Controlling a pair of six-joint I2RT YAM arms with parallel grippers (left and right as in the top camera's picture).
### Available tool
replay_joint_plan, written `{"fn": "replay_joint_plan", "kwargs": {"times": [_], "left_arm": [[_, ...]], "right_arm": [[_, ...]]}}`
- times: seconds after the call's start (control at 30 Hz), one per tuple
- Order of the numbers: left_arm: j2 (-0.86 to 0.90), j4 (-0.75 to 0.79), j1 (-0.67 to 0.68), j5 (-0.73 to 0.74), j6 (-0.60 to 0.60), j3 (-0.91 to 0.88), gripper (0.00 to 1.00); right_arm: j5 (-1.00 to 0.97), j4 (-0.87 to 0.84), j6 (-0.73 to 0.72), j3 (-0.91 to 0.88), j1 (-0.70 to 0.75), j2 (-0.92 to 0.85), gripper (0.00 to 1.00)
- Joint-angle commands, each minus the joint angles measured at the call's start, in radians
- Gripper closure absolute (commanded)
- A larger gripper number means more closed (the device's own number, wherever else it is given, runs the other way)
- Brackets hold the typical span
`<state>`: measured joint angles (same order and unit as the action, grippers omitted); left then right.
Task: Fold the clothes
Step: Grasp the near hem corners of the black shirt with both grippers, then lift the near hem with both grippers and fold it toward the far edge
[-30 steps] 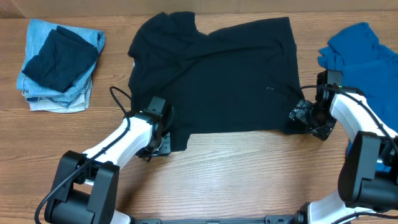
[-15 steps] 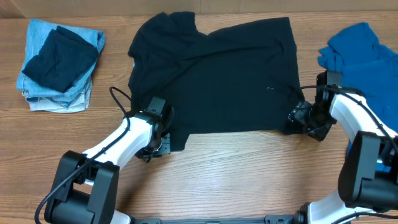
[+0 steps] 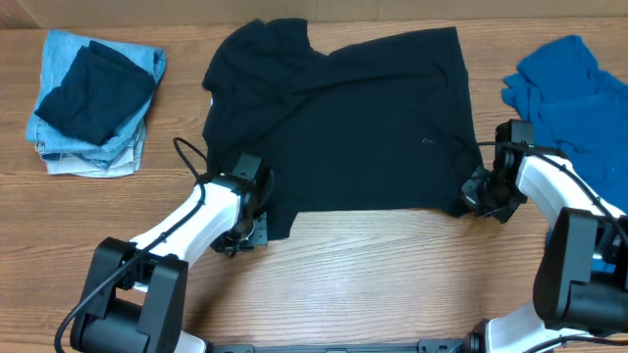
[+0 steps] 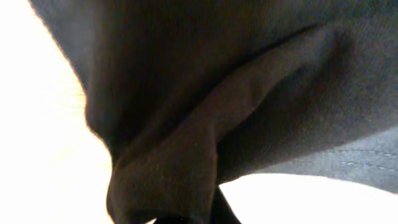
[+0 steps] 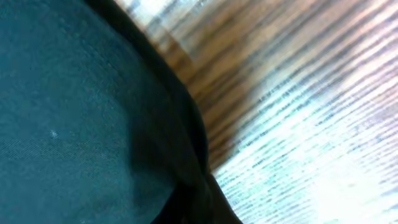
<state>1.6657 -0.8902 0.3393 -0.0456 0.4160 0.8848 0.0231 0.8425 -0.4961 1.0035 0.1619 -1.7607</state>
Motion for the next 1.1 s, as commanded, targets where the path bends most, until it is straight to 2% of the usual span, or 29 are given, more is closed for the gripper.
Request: {"fn": "replay_joint_plan", "kwargs": {"times": [0.0,0.2,0.33,0.67,0.97,1.07], "left_arm": [[-0.002,-0.076,-0.007,-0.016,-0.001,0.132,0.96],[-0.002,-0.224,-0.007,-0.011,0.001,0.262,0.96],[-0.01,-0.318,-0.007,-0.007,0.088,0.281,0.96],[-0.281,-0.407,-0.007,0.02,0.146,0.281,0.96],[-0.286,-0.445,-0.004,0.053,0.167,0.172,0.96],[-0.286,-0.395,-0.005,0.054,0.163,0.181,0.96]], "right_arm": [[-0.006,0.046,0.005,0.078,0.0,-0.002,0.96],[-0.03,0.189,0.005,0.151,0.0,-0.002,0.96],[-0.049,0.242,0.005,0.151,0.001,0.011,0.96],[-0.066,0.341,-0.003,0.151,0.001,0.187,0.96],[-0.063,0.472,-0.007,0.148,0.001,0.188,0.96],[-0.042,0.456,-0.01,0.15,0.001,0.188,0.96]]}}
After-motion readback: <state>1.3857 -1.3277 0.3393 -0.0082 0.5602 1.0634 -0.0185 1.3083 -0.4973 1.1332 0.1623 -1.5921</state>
